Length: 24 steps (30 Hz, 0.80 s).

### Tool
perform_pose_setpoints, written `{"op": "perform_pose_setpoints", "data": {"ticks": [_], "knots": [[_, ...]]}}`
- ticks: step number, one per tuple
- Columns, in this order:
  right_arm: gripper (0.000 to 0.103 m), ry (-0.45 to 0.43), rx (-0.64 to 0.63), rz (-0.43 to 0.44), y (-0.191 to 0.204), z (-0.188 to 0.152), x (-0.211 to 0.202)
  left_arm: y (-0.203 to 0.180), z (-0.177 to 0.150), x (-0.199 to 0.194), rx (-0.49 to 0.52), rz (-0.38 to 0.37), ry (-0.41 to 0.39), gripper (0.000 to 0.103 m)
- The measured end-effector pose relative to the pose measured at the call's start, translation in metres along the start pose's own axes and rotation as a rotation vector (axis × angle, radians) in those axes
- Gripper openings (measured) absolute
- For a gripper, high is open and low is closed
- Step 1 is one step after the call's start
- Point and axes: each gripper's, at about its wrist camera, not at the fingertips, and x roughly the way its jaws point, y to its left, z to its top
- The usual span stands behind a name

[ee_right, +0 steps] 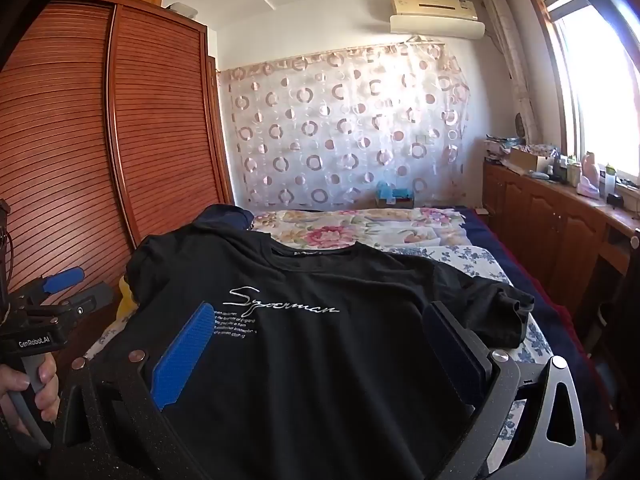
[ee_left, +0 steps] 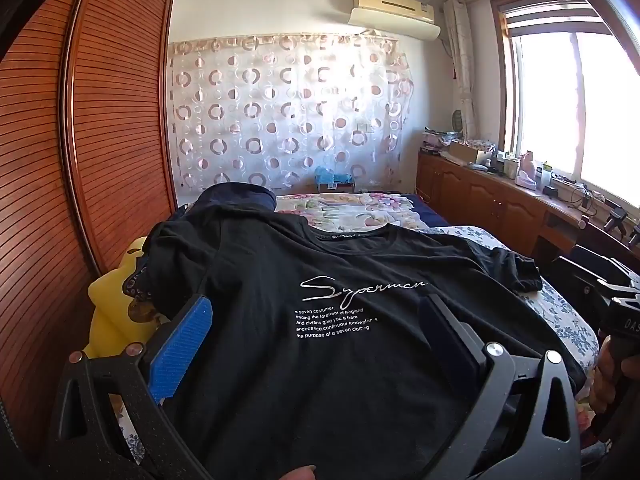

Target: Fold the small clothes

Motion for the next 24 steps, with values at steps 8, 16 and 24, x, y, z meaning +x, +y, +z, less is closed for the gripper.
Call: {"op": "perform_pose_setpoints", "data": {"ticks": [8,16,24], "knots": [[0.103,-0.003,-0.001,-0.002,0.0002,0.0003,0.0000,-0.0003,0.0001,-0.0003,0.002,0.002,-0.005,0.103],[0.103,-0.004,-0.005,-0.003,0.0051,-0.0008,0.0014,-0.0002,0.0000,-0.0002,0.005,0.003,-0.008,0.103],[0.103,-0.006,-0.005,-0.003,0.0042,0.0024,0.0007,0.0003,0.0000,0.0002,0.005,0.003,-0.011,0.103]]}}
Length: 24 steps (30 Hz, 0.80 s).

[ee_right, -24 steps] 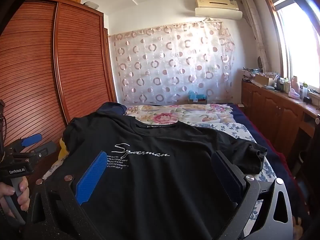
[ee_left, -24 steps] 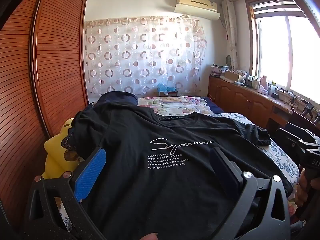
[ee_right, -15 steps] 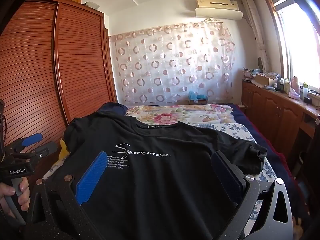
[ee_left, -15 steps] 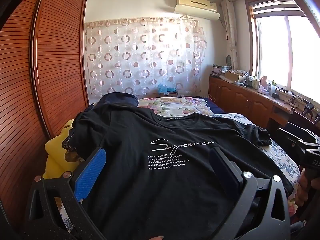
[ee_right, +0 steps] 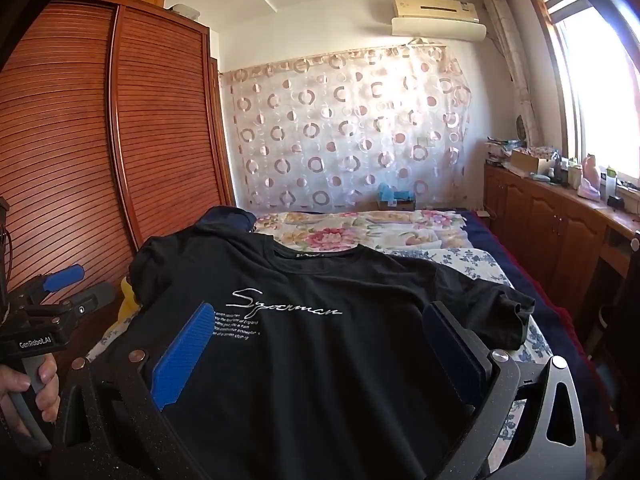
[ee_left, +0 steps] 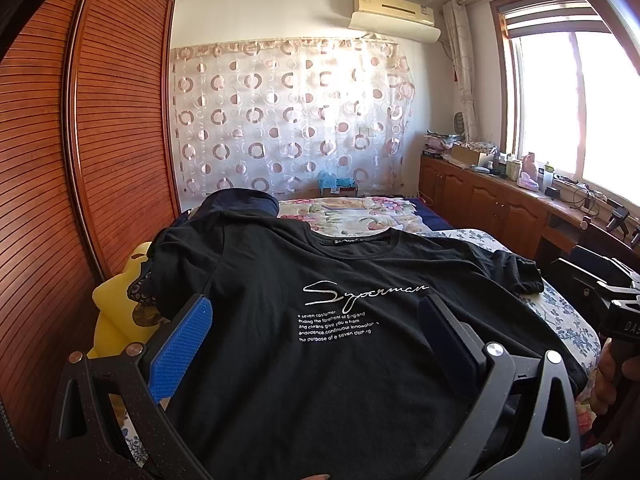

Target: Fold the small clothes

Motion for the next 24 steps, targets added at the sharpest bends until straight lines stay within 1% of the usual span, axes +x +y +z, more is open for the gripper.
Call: {"op": "perform_pose_setpoints", "data": {"ticks": [24], "knots": [[0.103,-0.003,0.000,0.004,-0.0031,-0.0020,-0.0023,-0.0005,-0.0001,-0.0005,0.003,0.001,-0.004,0.103]]}}
